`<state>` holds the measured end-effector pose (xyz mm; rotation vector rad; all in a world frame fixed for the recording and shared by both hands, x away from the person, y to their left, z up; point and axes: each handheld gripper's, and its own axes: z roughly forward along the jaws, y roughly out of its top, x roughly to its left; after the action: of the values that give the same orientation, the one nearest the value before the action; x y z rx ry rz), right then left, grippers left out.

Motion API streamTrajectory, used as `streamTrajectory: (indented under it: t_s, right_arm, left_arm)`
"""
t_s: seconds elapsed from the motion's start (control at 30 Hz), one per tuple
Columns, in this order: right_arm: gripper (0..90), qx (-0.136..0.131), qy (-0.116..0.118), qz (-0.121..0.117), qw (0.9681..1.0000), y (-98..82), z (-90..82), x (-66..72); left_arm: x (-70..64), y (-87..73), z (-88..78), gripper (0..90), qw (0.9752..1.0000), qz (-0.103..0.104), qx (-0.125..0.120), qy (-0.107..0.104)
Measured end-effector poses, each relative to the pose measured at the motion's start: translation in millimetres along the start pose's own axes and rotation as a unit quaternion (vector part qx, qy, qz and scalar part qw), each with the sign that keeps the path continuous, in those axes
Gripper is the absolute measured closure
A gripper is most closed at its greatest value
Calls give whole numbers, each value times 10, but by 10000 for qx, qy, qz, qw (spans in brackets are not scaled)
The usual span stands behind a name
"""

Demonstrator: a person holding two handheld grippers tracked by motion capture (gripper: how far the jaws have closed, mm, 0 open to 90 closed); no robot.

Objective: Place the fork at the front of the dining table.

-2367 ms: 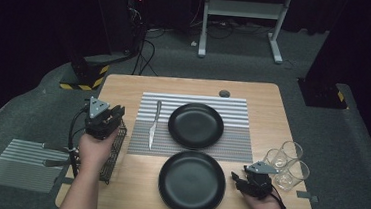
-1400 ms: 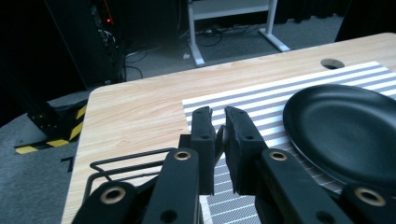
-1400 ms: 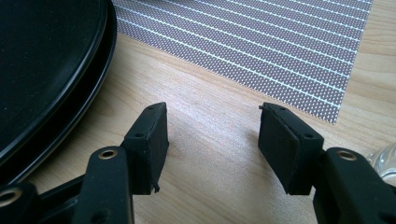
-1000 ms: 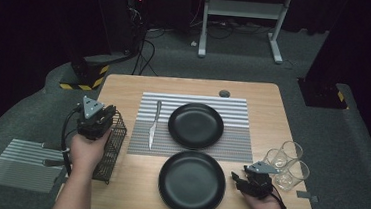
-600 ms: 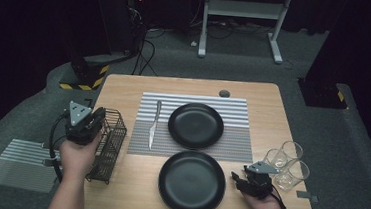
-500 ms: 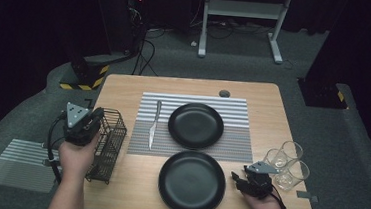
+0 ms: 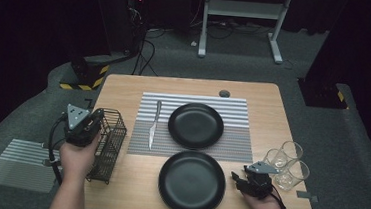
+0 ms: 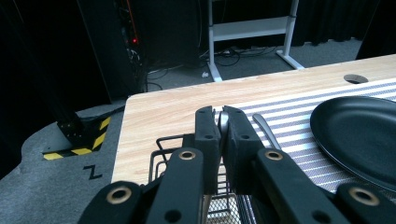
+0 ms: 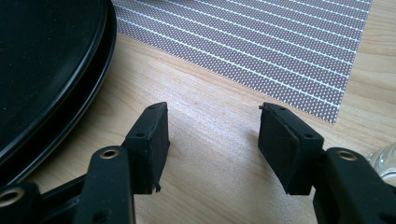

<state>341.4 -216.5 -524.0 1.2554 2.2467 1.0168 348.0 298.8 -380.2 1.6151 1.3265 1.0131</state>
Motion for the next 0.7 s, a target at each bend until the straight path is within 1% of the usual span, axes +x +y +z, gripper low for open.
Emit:
streamTrajectory:
  t_s: [0.07,0.13,0.17,0.2,0.23,0.27,0.33,0.37,0.4,0.43,0.47,0.5,0.6,0.67,0.7]
  right_arm:
    - [427,-1,4,5,10000,0,0,-1]
    - [426,0,6,9,10000,0,0,-1]
    - [426,0,8,11,10000,0,-1,-2]
    - [426,-4,8,3,10000,-1,0,-3]
    - [426,-4,8,3,10000,-1,0,-3]
    - [426,-4,8,2,10000,0,0,-3]
    - [426,-2,5,8,10000,0,0,-2]
    - [426,-1,7,10,10000,0,0,-1]
    - [426,0,7,9,10000,0,0,-2]
    - [426,-1,8,12,10000,0,0,-2]
    - [426,-4,9,5,10000,0,0,-3]
    - [426,-3,8,7,10000,0,0,-3]
    - [425,-1,4,5,10000,0,0,-1]
    - [425,0,4,7,10000,0,0,-1]
    - [425,2,5,-12,10000,0,0,-2]
  left_arm:
    - [-4,-2,5,844,10000,-31,11,-5]
    - [-5,-3,9,842,10000,-20,33,3]
    - [-28,-11,21,841,9998,-190,-1,-44]
    - [-20,-9,23,841,9999,-121,11,-28]
    - [-22,-10,31,841,9999,-137,-6,-15]
    - [-4,-6,30,841,10000,-18,56,-23]
    - [-18,-10,54,842,9998,-151,106,-17]
    - [-7,-9,62,843,9999,-66,131,-22]
    - [-15,-12,69,843,9998,-113,162,-14]
    - [-9,-9,73,842,9998,-43,190,-15]
    - [-25,-13,76,843,9997,-132,191,0]
    - [-11,-10,75,845,9998,13,184,20]
    - [-18,-9,71,851,9998,48,189,59]
    - [-25,-10,69,851,9998,28,194,38]
    - [-39,-12,67,852,9998,-53,189,65]
